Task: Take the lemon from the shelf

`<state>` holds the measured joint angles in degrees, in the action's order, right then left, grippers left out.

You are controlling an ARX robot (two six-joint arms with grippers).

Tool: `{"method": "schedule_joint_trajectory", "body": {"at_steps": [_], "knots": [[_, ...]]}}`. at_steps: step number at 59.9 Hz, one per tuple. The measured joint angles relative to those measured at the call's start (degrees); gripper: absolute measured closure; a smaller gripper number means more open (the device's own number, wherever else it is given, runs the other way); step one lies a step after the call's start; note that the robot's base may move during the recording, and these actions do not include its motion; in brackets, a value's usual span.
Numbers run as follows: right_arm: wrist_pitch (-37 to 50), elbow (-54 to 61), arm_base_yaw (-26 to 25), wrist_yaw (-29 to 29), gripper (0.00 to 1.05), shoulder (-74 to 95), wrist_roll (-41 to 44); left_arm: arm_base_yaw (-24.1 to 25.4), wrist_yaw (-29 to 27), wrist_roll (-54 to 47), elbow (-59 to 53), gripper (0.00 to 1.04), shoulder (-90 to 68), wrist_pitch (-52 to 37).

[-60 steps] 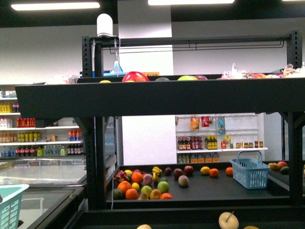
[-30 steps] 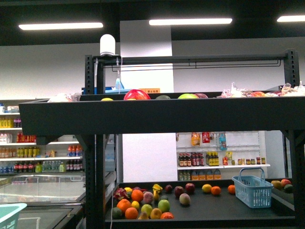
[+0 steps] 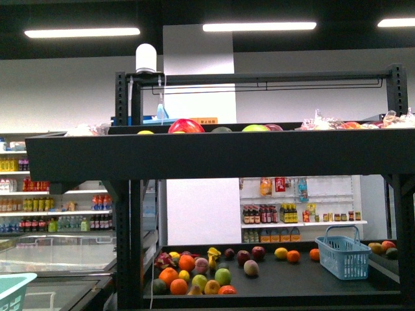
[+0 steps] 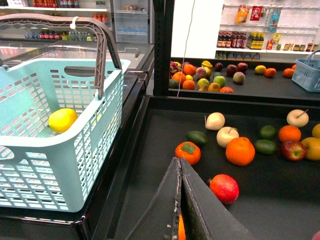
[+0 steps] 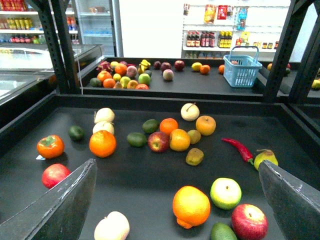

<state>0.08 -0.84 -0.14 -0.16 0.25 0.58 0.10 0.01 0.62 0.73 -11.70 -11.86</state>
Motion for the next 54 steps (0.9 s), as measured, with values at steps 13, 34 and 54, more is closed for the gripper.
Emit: {"method": "schedule_joint_trajectory", "body": {"at_steps": [13, 34, 54], "knots": [[0.0, 0.0, 0.0, 0.02, 0.07, 0.0, 0.0, 0.0, -0.02, -0.02, 0.0, 1.02, 10.19, 11.23], [0.0, 0.0, 0.0, -0.02, 0.07, 0.0, 0.0, 0.0, -0.02, -0.02, 0.0, 0.83, 11.34, 11.76], [0.0, 0.0, 0.0, -0.02, 0.07, 0.0, 0.0, 0.0, -0.04, -0.02, 0.0, 0.16, 11.34, 11.78]]}}
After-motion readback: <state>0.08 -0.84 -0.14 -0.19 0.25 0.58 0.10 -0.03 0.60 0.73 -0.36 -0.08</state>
